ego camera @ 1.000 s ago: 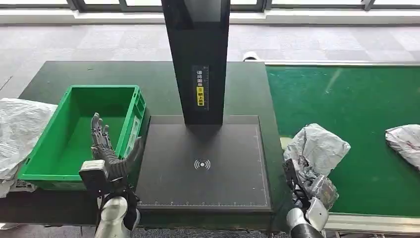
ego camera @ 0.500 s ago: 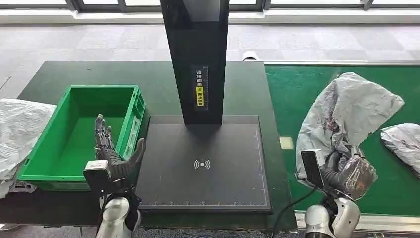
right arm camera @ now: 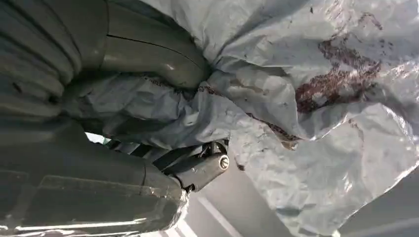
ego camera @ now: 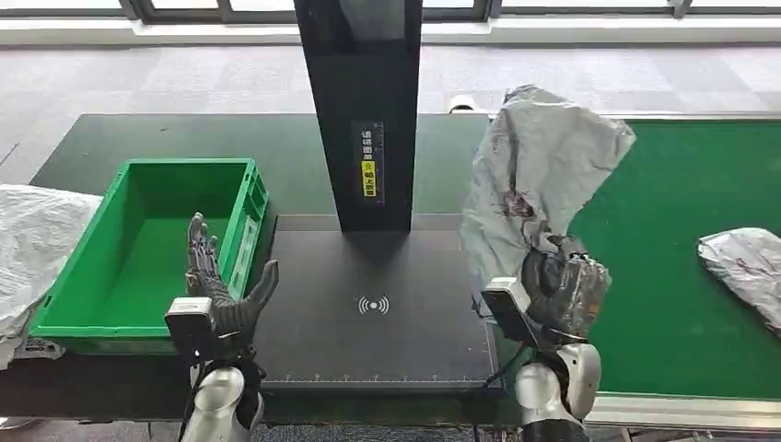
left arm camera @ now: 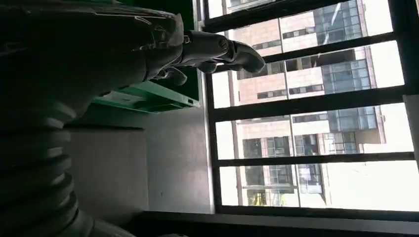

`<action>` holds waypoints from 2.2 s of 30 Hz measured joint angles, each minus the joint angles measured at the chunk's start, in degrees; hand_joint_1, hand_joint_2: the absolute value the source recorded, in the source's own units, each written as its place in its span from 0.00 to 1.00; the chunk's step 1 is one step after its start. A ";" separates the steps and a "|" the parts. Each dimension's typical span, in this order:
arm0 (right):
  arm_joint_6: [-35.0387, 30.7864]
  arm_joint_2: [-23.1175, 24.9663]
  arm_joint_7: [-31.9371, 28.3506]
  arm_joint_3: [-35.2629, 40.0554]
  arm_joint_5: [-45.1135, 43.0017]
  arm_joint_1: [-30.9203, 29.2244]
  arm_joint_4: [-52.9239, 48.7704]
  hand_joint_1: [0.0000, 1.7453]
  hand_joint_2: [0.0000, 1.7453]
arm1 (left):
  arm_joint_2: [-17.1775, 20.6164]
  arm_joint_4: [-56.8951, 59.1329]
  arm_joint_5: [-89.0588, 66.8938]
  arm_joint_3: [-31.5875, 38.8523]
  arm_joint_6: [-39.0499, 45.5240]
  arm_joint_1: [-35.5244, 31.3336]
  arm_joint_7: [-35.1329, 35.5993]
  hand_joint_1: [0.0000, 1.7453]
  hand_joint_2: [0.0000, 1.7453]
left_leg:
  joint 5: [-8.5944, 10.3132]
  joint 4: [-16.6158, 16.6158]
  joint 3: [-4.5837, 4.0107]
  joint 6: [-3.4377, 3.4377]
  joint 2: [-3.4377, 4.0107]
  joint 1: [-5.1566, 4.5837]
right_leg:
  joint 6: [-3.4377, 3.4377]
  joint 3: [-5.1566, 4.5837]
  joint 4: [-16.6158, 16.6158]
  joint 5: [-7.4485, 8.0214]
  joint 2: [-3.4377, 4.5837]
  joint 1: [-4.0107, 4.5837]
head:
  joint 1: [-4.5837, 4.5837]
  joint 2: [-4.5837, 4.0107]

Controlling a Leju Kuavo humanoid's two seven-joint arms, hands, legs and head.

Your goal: Moved the parcel from conveyor to table for the left to box.

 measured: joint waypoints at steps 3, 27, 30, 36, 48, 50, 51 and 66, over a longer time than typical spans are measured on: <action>0.63 0.04 -0.72 4.42 -1.83 -1.11 5.71 1.00 1.00 | 0.00 0.46 -0.02 0.00 -0.28 -0.07 0.00 0.00 1.00 | 0.01 0.00 -0.01 -0.01 -0.06 0.00 | 0.00 0.03 0.00 0.00 -0.06 0.02 | 0.00 0.00; 10.65 0.37 -4.85 14.66 -10.93 -4.33 20.01 1.00 1.00 | 0.00 3.39 -0.85 0.00 -1.27 -0.58 0.00 0.00 1.00 | -0.01 0.00 -0.02 -0.01 -0.04 0.00 | 0.00 -0.03 -0.01 0.00 -0.03 -0.06 | 0.00 0.00; 15.40 0.39 -7.10 15.16 -14.14 -4.53 20.80 1.00 1.00 | 0.00 3.67 -0.94 0.00 -1.44 -0.69 0.00 0.00 1.00 | -0.01 0.00 -0.02 -0.01 -0.04 0.00 | 0.00 -0.04 -0.01 0.00 -0.02 -0.06 | 0.00 0.00; 17.99 0.48 -7.91 16.06 -15.56 -4.98 23.34 0.45 1.00 | 0.00 3.98 -0.96 -0.02 -1.38 -0.73 -0.02 0.00 1.00 | -0.01 0.00 -0.03 -0.01 -0.04 0.00 | 0.00 -0.03 -0.01 0.00 -0.02 -0.06 | 0.00 0.00; 17.44 0.50 -7.30 16.60 -15.51 -5.32 25.89 0.00 1.00 | 0.00 3.89 -1.01 -0.06 -0.90 -0.70 -0.02 0.00 1.00 | -0.01 0.00 -0.03 -0.01 -0.04 -0.01 | 0.00 -0.02 -0.01 0.00 -0.03 -0.06 | 0.00 0.00; 17.44 0.50 -7.30 16.61 -15.51 -5.32 25.89 0.00 1.00 | 0.00 3.89 -1.01 -0.07 -0.87 -0.70 -0.02 0.00 1.00 | -0.01 0.00 -0.03 -0.01 -0.04 0.00 | 0.00 -0.02 -0.01 0.00 -0.03 -0.06 | 0.00 0.00; 17.42 0.50 -7.28 16.63 -15.51 -5.33 25.96 0.00 1.00 | 0.00 3.89 -1.01 -0.07 -0.87 -0.70 -0.02 0.00 1.00 | -0.01 0.00 -0.03 -0.01 -0.04 0.00 | 0.00 -0.02 -0.01 0.00 -0.03 -0.06 | 0.00 0.00; 4.66 0.55 -13.32 16.71 -23.26 -5.37 26.25 0.00 1.00 | 0.22 -1.11 -4.65 -1.87 5.51 -0.23 -0.02 0.00 1.00 | -0.01 0.00 -0.04 -0.01 -0.07 -0.01 | 0.00 0.00 -0.01 0.00 -0.06 -0.08 | 0.00 0.00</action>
